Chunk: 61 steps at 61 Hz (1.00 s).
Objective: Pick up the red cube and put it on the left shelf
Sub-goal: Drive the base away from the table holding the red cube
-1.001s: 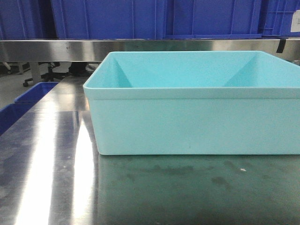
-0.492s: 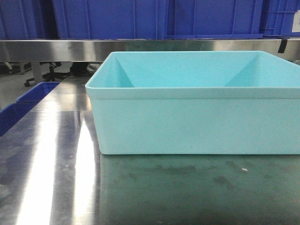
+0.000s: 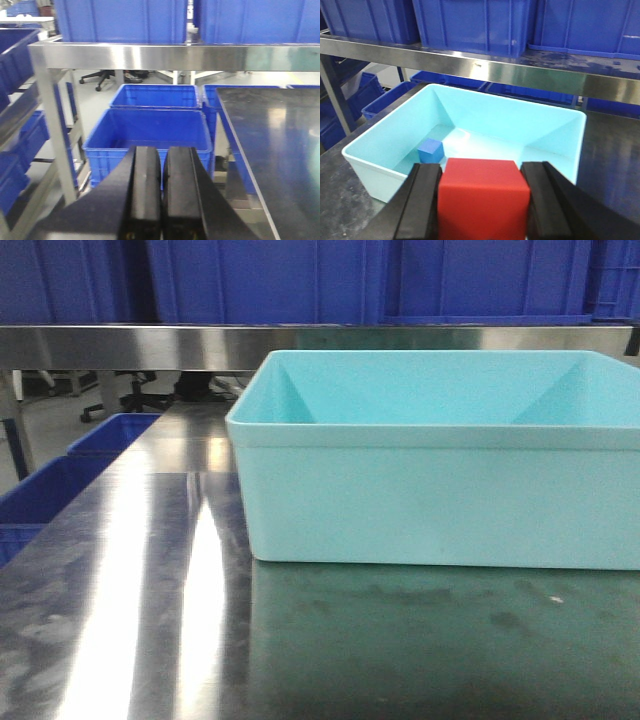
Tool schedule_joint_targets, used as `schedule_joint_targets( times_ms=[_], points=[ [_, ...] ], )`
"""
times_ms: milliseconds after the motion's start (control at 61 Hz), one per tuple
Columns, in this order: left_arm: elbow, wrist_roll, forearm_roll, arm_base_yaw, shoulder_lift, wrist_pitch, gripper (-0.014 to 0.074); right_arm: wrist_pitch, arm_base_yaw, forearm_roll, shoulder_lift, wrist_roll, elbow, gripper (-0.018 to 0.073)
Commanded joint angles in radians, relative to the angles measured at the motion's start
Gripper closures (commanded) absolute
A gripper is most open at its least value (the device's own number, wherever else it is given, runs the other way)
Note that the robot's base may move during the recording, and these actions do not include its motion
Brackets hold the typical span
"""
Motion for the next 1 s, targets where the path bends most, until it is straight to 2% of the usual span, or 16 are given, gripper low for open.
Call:
schedule_joint_targets(
  times_ms=[0, 984],
  points=[
    [0.023, -0.001, -0.007, -0.010, -0.015, -0.087, 0.0495, -0.084, -0.001, -0.017, 0.006, -0.013, -0.024, 0.0480],
    [0.023, -0.001, -0.007, -0.010, -0.015, -0.087, 0.0495, -0.084, -0.001, -0.017, 0.006, -0.013, -0.024, 0.0480]
  ],
)
